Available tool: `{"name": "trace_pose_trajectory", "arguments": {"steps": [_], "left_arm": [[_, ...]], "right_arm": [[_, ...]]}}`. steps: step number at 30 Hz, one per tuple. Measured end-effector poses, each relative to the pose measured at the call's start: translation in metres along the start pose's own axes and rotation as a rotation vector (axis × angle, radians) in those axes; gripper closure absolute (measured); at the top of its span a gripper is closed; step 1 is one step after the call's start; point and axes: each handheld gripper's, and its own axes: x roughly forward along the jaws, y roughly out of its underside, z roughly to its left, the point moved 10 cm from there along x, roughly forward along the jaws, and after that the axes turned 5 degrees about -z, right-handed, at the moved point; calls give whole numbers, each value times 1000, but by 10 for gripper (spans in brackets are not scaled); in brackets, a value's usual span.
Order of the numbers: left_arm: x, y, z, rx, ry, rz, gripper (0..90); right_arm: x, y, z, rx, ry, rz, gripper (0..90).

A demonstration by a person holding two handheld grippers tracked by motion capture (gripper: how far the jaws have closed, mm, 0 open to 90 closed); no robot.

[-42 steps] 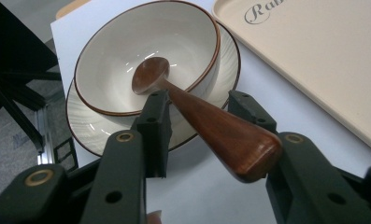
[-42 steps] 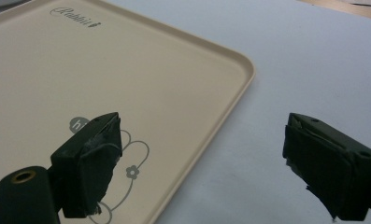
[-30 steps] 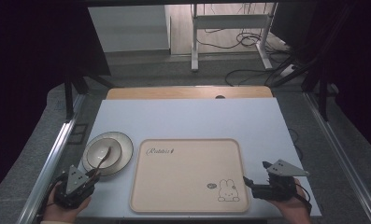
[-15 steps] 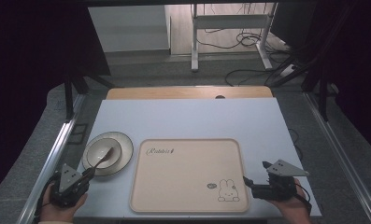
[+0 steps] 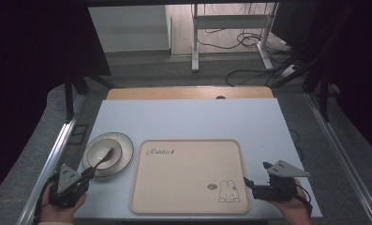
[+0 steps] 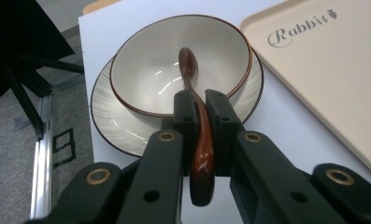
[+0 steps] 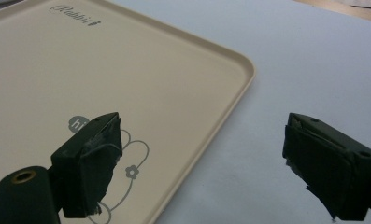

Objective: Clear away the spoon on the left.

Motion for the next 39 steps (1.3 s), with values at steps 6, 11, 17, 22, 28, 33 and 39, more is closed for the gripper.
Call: {"name": "trace_pose_trajectory", "arguments": {"steps": [6, 11, 17, 22, 28, 33, 39], "left_arm": [[-3, -4, 1, -4, -3, -18, 845], [-5, -6, 2, -7, -6, -29, 844], [-9, -10, 4, -20, -7, -50, 845], [-12, -14, 5, -32, -6, -66, 844], [-16, -19, 5, -37, -3, -84, 844], [-20, -25, 5, -46, 5, -107, 844], [-25, -33, 4, -49, 5, -136, 844]], "right_arm": [[-1, -1, 0, -3, 1, -4, 121], [-1, -1, -1, -3, 4, -4, 121], [-1, -1, -1, -4, 5, -4, 122], [-1, -1, -1, -5, 6, -5, 122], [-1, 0, -1, -6, 7, -4, 122], [-1, 0, -1, -7, 9, -3, 122], [-1, 0, -1, -8, 9, -4, 122]]}}
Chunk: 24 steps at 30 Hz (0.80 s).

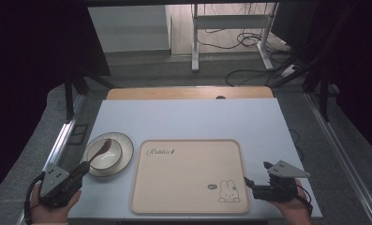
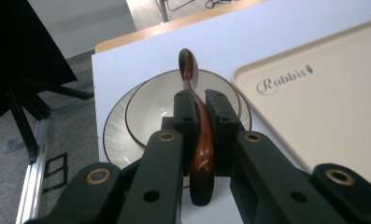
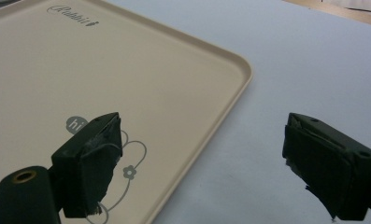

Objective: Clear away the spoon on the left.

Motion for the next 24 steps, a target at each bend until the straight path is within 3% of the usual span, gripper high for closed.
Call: {"name": "trace_pose_trajectory", "arguments": {"steps": [24], "left_arm": [[2, -22, -17, 5, 44, -55, 844]], "right_arm": [[0, -1, 0, -1, 5, -7, 123]]}}
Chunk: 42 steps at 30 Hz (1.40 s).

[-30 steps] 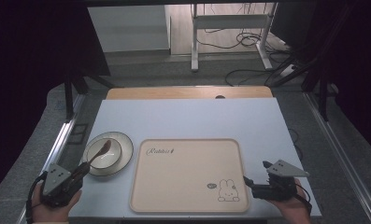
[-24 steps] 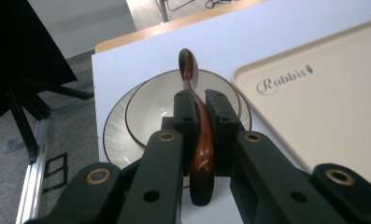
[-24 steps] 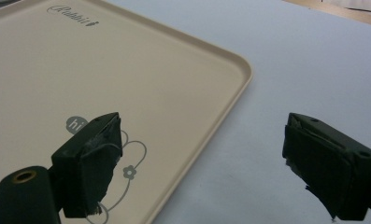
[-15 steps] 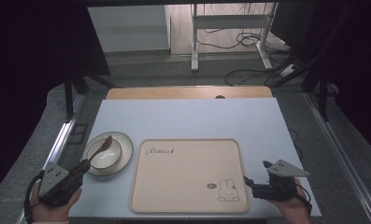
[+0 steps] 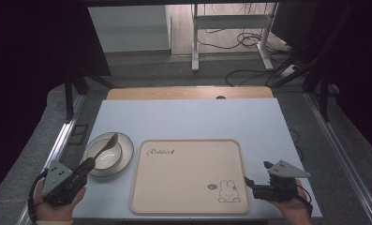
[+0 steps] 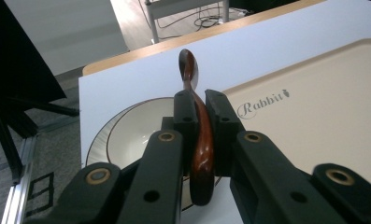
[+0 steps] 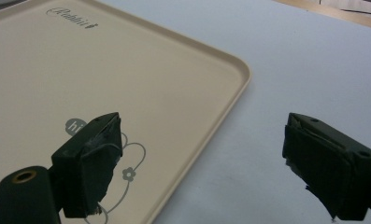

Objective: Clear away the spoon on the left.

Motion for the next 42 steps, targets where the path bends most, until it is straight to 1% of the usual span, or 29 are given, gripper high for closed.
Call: {"name": "trace_pose_trajectory", "arguments": {"steps": [9, 19, 23, 33, 42], "left_arm": [[10, -17, -8, 22, 20, -20, 844], [23, -28, -19, 41, 47, -23, 844], [25, -28, -23, 47, 55, -21, 844], [29, -21, -30, 53, 71, -6, 844], [34, -20, -41, 65, 94, 1, 844]], "right_arm": [[0, -1, 2, 2, 2, -1, 123], [-1, 0, 1, 4, 2, -2, 123], [0, 0, 0, 3, 3, -2, 123], [0, 0, 0, 0, 4, 0, 123], [0, 1, 0, 0, 2, 3, 124]]}}
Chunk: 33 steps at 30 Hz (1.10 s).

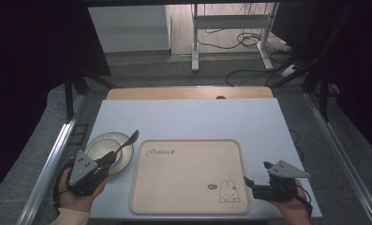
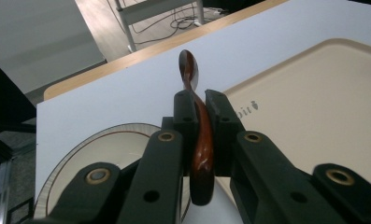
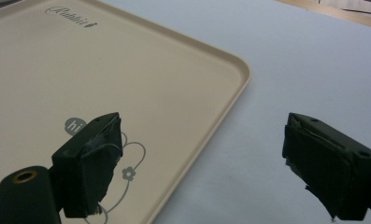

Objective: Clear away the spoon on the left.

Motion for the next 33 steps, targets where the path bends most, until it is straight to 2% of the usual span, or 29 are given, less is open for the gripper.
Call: {"name": "trace_pose_trajectory", "arguments": {"steps": [20, 30, 33], "left_arm": [[24, 6, -23, 38, 49, 36, 843], [31, 13, -29, 56, 60, 61, 843], [34, 16, -32, 76, 67, 75, 844]], "right_arm": [[0, 0, 0, -1, -2, 2, 124], [1, 1, 0, -3, -1, 5, 124], [1, 1, 0, -3, -1, 5, 124]]}}
